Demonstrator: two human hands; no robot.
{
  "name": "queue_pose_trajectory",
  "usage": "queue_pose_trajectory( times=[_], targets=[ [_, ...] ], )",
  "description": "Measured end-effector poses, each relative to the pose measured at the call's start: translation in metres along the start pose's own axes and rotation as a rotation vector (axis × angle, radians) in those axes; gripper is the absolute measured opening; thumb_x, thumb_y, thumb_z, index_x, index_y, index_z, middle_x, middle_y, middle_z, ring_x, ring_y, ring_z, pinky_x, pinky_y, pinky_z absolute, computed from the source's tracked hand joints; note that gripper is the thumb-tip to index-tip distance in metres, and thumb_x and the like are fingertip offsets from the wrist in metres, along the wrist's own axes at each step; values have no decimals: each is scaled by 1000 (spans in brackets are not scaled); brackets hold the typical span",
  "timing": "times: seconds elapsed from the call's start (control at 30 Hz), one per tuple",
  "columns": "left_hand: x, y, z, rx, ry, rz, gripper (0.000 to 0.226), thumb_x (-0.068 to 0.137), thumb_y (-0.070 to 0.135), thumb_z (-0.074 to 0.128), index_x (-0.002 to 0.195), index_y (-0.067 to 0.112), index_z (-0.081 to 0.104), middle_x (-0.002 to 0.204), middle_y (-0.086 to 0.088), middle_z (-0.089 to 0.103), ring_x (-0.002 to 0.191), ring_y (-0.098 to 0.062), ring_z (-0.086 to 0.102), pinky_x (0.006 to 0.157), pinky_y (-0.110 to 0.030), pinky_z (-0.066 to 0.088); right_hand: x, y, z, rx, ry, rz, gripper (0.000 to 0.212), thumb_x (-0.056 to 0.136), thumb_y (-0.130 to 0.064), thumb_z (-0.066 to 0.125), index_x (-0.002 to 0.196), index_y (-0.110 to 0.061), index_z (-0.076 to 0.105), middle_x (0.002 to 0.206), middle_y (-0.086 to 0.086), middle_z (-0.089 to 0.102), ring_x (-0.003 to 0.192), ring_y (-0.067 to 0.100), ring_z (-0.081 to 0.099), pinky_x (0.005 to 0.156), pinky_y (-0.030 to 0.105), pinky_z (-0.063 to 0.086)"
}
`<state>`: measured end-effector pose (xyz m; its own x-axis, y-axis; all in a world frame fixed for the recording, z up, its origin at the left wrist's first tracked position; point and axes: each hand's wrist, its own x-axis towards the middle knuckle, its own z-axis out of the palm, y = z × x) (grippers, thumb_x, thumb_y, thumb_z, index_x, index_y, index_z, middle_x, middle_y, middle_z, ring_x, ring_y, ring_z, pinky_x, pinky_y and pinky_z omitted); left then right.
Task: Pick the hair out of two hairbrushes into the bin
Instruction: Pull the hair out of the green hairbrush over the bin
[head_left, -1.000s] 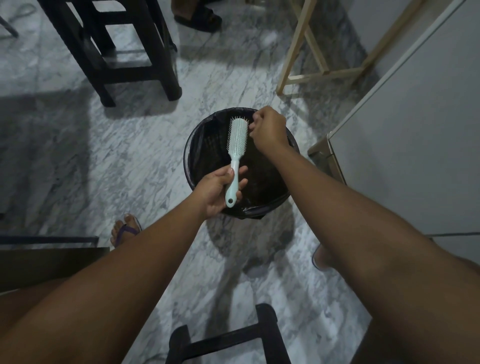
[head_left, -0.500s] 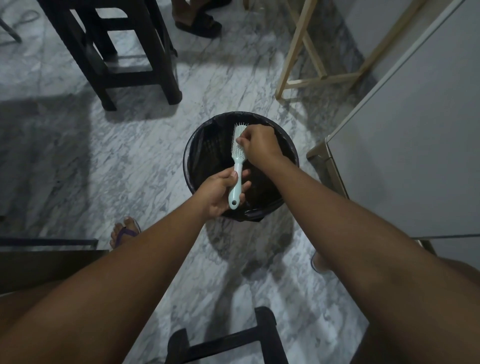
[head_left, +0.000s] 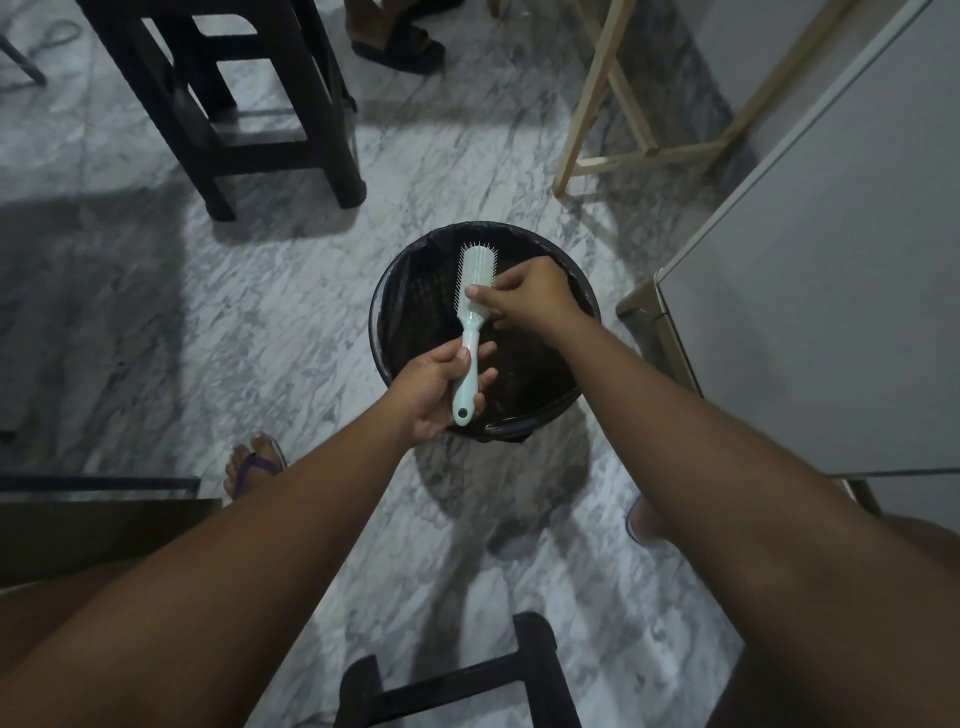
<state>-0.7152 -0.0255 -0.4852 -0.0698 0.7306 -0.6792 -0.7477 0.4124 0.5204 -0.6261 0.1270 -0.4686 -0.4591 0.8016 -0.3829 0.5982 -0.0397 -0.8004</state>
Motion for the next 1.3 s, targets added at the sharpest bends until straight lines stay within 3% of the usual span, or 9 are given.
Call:
queue_pose_trajectory(
  times=[0.17, 0.3, 0.4, 0.6, 0.87, 0.97, 1.07, 1.17, 1.3],
  targets=[
    [-7, -6, -10, 18, -1, 3, 32, 104, 12, 44, 131, 20, 59, 129, 1, 67, 90, -18, 68, 60, -29, 51, -7, -5, -16, 91, -90, -2, 24, 83, -17, 79, 86, 6, 73, 67, 11, 71, 50, 7, 67, 52, 19, 57],
    [-9, -12, -22, 24, 17, 1, 33, 104, 11, 44, 134, 18, 57, 128, 2, 67, 90, -18, 68, 60, -29, 51, 1, -7, -21, 245, 48, 40, 21, 96, -14, 62, 80, -2, 66, 72, 8, 65, 55, 10, 60, 50, 25, 56],
    [-9, -15, -23, 31, 12, -7, 33, 104, 11, 44, 133, 20, 58, 127, 3, 68, 94, -19, 66, 60, -30, 51, 7, -8, -20, 308, 90, 141, 22, 103, -11, 44, 101, -1, 63, 88, 11, 63, 68, 15, 60, 57, 30, 59],
    [-6, -14, -14, -29, -33, -17, 32, 104, 12, 45, 131, 21, 59, 129, 2, 68, 91, -19, 67, 63, -30, 52, -2, -1, -1, 235, -77, 88, 42, 85, -23, 77, 100, 15, 67, 88, 19, 69, 74, 17, 69, 66, 34, 64],
    [-6, -11, -17, -45, -25, 3, 33, 104, 12, 45, 134, 17, 58, 130, 2, 67, 88, -18, 67, 60, -29, 53, -1, -12, -7, 58, 126, 49, 34, 98, -32, 56, 90, -2, 70, 81, 8, 76, 61, 14, 70, 44, 24, 52],
    [-7, -12, -17, -35, -31, -2, 34, 103, 12, 45, 135, 18, 57, 129, 2, 68, 89, -19, 67, 61, -30, 52, 4, -15, -8, 38, 222, 32, 42, 99, -40, 49, 90, -3, 68, 82, 7, 73, 70, 21, 72, 56, 35, 60],
    [-8, -13, -13, 0, -35, -13, 34, 104, 12, 45, 134, 20, 58, 129, 3, 67, 92, -19, 66, 61, -30, 52, 7, -17, -2, -14, 174, -23, 49, 83, -54, 68, 106, -11, 68, 94, 1, 69, 89, 19, 69, 77, 41, 61],
    [-9, -14, -10, 21, -55, -25, 32, 104, 12, 45, 129, 23, 60, 131, 4, 66, 94, -19, 66, 63, -31, 52, 10, -19, 2, -87, 160, -81, 49, 76, -49, 78, 109, -14, 74, 102, 2, 73, 95, 14, 68, 85, 33, 57],
    [-12, -17, -13, 8, -67, -41, 35, 104, 11, 45, 135, 21, 56, 129, 4, 66, 91, -18, 68, 62, -30, 53, 15, -22, -5, -124, 178, -102, 24, 84, -37, 73, 93, -16, 81, 91, 0, 77, 82, 7, 67, 66, 12, 46]
  ],
)
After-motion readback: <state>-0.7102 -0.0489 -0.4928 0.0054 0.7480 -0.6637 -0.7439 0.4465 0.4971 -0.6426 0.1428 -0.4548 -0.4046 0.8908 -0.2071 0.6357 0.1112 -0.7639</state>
